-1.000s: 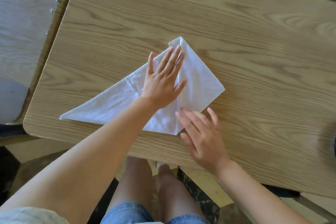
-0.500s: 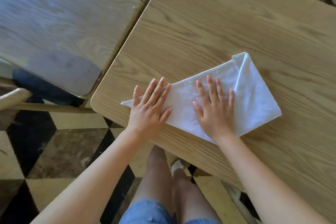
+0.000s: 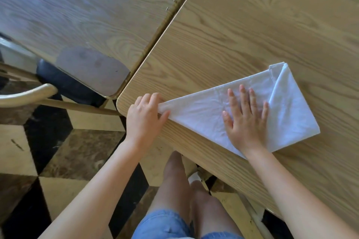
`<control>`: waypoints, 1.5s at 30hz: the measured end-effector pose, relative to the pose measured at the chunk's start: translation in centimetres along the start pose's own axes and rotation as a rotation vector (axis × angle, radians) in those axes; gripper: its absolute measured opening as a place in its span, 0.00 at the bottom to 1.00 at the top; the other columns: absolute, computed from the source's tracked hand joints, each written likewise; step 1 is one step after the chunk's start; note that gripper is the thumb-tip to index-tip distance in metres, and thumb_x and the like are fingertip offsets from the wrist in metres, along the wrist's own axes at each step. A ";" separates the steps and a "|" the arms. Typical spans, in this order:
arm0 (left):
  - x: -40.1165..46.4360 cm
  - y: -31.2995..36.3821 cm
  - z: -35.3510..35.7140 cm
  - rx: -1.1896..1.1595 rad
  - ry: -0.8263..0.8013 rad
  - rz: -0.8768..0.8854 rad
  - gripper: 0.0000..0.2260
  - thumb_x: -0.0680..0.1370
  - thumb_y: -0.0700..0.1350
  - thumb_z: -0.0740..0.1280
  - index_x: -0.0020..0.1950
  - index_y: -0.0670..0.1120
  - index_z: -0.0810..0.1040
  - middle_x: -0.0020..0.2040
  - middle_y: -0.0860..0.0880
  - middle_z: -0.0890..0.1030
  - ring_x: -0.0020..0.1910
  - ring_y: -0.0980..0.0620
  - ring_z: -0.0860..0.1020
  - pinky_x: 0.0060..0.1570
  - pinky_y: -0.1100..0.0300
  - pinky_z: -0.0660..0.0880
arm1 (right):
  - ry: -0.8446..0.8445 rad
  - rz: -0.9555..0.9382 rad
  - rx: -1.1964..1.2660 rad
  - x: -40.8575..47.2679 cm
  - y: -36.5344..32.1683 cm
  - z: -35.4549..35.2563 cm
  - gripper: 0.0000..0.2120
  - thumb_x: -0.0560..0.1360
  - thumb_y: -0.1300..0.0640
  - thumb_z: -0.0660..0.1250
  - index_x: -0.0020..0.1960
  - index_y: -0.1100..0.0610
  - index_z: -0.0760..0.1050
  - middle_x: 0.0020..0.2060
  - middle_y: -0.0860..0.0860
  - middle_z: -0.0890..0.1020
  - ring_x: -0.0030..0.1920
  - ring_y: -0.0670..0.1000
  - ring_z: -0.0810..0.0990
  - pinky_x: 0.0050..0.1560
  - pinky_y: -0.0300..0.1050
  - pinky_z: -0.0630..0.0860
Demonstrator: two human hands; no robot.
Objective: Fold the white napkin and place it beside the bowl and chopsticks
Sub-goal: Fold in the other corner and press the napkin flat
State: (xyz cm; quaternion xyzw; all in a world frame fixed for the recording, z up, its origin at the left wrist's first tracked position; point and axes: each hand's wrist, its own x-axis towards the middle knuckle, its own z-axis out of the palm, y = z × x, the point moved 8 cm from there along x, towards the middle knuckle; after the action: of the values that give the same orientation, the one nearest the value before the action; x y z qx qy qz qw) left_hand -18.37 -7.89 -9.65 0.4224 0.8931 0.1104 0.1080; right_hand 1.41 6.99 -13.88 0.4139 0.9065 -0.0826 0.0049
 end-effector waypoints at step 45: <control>1.8 20.6 9.3 0.035 -0.017 0.633 0.25 0.79 0.55 0.53 0.74 0.47 0.62 0.75 0.46 0.61 0.75 0.49 0.58 0.72 0.44 0.52 | 0.084 0.347 0.323 10.5 13.9 -6.2 0.05 0.71 0.50 0.67 0.39 0.50 0.74 0.43 0.48 0.77 0.51 0.52 0.75 0.48 0.46 0.54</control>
State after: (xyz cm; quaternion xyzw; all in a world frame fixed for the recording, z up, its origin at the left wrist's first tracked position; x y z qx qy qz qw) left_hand -1.78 7.18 -12.75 0.6822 0.7181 0.1195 0.0684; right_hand 5.36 24.78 -10.56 0.5619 0.7963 -0.2071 -0.0848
